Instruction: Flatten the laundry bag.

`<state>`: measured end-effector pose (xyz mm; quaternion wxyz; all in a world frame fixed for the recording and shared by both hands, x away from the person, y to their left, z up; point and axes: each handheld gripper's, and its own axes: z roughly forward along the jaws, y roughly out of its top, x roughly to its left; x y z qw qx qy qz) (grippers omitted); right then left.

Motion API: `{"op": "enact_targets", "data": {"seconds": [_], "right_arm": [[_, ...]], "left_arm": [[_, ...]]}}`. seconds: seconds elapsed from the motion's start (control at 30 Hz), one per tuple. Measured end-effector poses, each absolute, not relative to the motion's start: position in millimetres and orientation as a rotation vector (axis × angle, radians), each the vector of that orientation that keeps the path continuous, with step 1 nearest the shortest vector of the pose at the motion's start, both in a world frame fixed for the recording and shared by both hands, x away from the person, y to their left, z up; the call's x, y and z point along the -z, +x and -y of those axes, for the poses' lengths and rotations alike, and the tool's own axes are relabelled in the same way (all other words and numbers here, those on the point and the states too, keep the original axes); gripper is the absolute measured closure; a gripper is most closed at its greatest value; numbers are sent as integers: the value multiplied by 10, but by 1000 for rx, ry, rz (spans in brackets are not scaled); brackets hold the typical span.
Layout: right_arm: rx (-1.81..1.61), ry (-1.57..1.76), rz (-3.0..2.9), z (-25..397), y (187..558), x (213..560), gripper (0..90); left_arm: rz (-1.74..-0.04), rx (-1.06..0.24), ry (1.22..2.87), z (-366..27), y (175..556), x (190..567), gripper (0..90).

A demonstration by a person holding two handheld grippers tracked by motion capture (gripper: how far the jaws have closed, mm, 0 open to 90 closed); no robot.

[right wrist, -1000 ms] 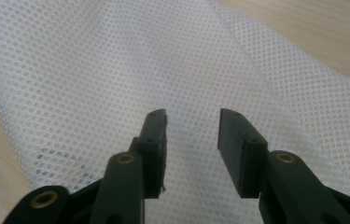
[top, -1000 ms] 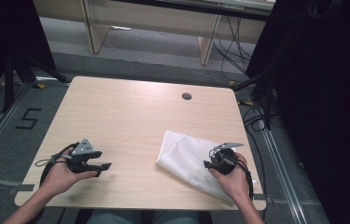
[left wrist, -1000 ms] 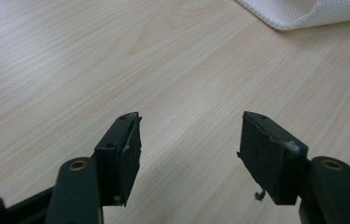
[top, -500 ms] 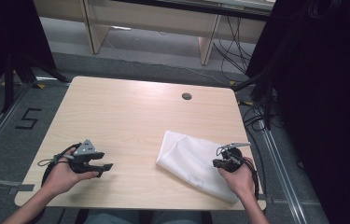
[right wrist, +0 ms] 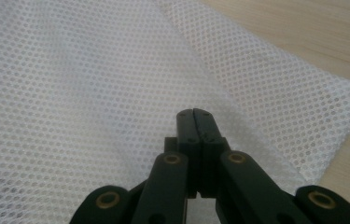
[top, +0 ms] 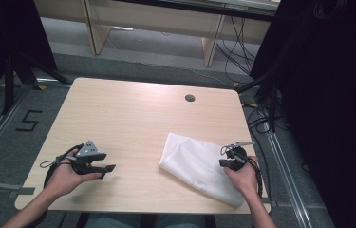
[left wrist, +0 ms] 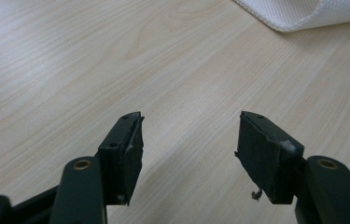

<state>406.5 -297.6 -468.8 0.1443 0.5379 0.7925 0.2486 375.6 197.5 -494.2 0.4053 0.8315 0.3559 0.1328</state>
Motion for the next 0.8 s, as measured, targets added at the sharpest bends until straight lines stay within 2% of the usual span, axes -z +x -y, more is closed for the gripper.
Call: {"op": "enact_targets", "data": {"seconds": [0.8], "right_arm": [[-576, 1566, -2342, 2835, 4202, 4824, 900]], "left_arm": [[-815, -340, 2144, -1876, 3748, 4946, 403]]}}
